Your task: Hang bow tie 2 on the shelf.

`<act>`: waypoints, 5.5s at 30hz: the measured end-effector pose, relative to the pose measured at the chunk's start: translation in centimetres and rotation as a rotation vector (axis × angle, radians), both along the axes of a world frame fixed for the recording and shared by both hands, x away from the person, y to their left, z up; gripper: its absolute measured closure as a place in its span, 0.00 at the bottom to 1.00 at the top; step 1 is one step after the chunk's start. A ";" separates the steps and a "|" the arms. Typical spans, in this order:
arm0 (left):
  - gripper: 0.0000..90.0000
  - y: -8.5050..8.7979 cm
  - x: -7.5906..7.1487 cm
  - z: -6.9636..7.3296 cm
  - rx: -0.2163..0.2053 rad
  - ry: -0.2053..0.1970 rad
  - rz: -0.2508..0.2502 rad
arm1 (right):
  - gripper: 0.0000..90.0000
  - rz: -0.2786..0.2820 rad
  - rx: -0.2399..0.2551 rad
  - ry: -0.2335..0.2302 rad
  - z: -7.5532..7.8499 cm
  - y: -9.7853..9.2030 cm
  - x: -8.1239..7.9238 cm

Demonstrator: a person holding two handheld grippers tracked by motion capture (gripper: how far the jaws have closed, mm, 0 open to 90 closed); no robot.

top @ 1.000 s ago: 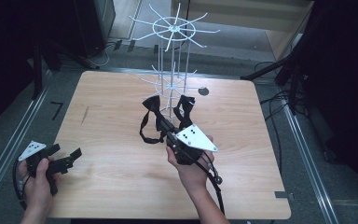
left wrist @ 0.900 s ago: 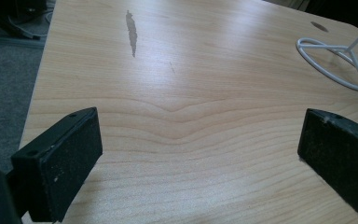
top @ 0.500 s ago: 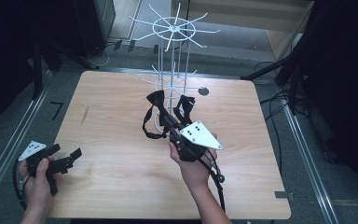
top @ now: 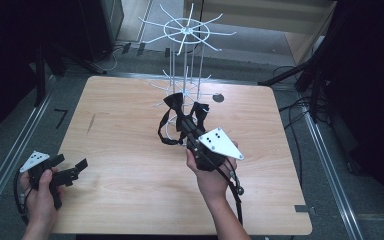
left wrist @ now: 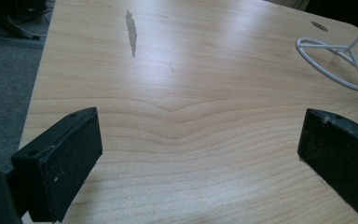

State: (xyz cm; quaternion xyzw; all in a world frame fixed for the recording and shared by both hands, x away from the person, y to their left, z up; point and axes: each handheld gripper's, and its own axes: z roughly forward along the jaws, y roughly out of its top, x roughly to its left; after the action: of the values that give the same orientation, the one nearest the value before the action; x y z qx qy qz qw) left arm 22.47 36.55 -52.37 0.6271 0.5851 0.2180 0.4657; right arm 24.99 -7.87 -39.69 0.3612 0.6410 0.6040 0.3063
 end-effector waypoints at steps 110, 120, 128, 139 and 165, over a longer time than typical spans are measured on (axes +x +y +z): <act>0.00 0.0 0.0 0.0 0.001 -0.002 0.001 | 0.37 -0.186 -0.037 0.251 -9.6 -12.6 1.6; 0.00 0.0 -0.1 0.0 0.002 -0.002 0.001 | 0.36 -0.226 -0.063 0.274 -10.4 -15.1 0.9; 0.00 -0.1 -0.1 0.0 0.004 0.000 -0.002 | 0.36 -0.262 -0.077 0.292 -11.1 -17.2 0.2; 0.00 -0.1 -0.1 0.0 0.005 0.000 -0.002 | 0.36 -0.298 -0.093 0.308 -11.9 -19.5 -0.8; 0.00 -0.1 -0.1 0.0 0.004 0.000 -0.001 | 0.32 -0.394 -0.097 0.334 -12.9 -24.1 -2.7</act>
State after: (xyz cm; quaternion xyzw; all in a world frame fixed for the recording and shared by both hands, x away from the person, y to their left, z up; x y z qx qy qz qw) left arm 22.38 36.47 -52.36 0.6285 0.5842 0.2190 0.4645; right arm 22.27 -31.98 -52.60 0.5587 0.6282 0.4330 0.3250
